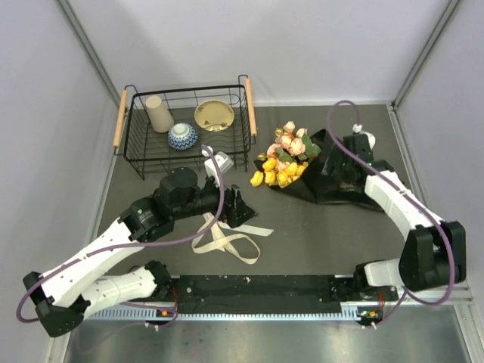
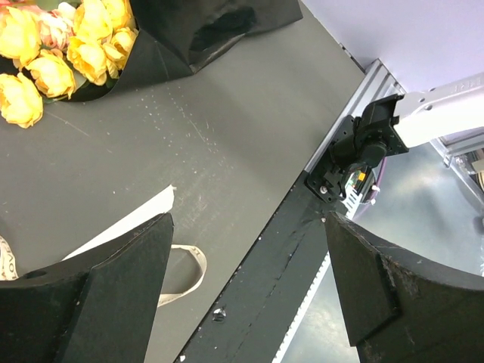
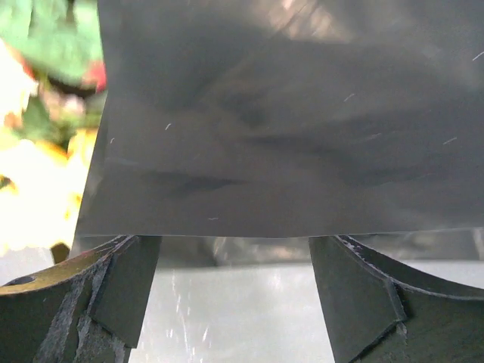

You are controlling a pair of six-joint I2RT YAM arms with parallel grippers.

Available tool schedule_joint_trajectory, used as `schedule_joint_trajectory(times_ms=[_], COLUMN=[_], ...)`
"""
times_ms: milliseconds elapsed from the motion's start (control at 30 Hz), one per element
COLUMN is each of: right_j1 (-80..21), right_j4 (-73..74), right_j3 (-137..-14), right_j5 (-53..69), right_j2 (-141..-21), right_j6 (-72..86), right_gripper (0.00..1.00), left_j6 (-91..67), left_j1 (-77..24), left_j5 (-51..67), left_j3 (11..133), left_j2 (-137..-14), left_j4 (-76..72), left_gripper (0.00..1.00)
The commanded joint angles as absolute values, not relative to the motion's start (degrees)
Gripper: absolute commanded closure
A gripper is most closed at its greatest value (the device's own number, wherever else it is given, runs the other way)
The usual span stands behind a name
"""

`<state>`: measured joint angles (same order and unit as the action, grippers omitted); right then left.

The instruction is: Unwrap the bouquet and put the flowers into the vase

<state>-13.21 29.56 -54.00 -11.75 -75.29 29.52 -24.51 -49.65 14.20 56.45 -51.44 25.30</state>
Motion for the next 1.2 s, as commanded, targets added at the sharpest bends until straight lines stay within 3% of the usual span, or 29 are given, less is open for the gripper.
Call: schedule_joint_trajectory(times_ms=[0, 133, 300, 400, 567, 667, 1000, 1167], right_j1=[-5.90, -0.90, 2.46, 2.46, 2.29, 0.89, -6.14, -10.81], right_j4=[15.58, 13.01, 11.51, 19.13, 39.17, 35.36, 47.02, 53.34], right_j3=[-60.27, -75.27, -88.21, -98.47, -107.58, -101.00, -115.57, -120.58], right_j5=[-10.63, -17.20, -16.96, -18.02, -3.88, 3.60, -8.95, -22.92], right_j2=[-83.38, -95.95, -106.15, -112.03, -114.44, -110.92, -122.86, -127.87], right_j6=[25.24, 17.59, 12.84, 11.25, 17.02, 19.16, 12.40, 11.25], right_gripper=[0.21, 0.21, 0.21, 0.21, 0.21, 0.21, 0.20, 0.21], left_j6=[-25.66, -26.36, -28.56, -28.39, -27.33, -27.60, -28.83, -29.09], left_j1=[-49.83, -49.83, -49.83, -49.92, -49.83, -49.83, -49.92, -49.92], left_j5=[14.77, 15.38, 18.63, 18.72, 17.49, 18.63, 20.13, 21.18], left_j3=[56.69, 57.39, 57.31, 57.39, 57.48, 57.22, 54.50, 54.32], left_j2=[-52.38, -54.84, -57.04, -57.83, -57.57, -58.18, -55.81, -56.25], left_j4=[19.69, 18.29, 15.47, 14.94, 15.64, 15.38, 15.21, 14.94], left_gripper=[0.13, 0.13, 0.14, 0.14, 0.14, 0.14, 0.14, 0.14])
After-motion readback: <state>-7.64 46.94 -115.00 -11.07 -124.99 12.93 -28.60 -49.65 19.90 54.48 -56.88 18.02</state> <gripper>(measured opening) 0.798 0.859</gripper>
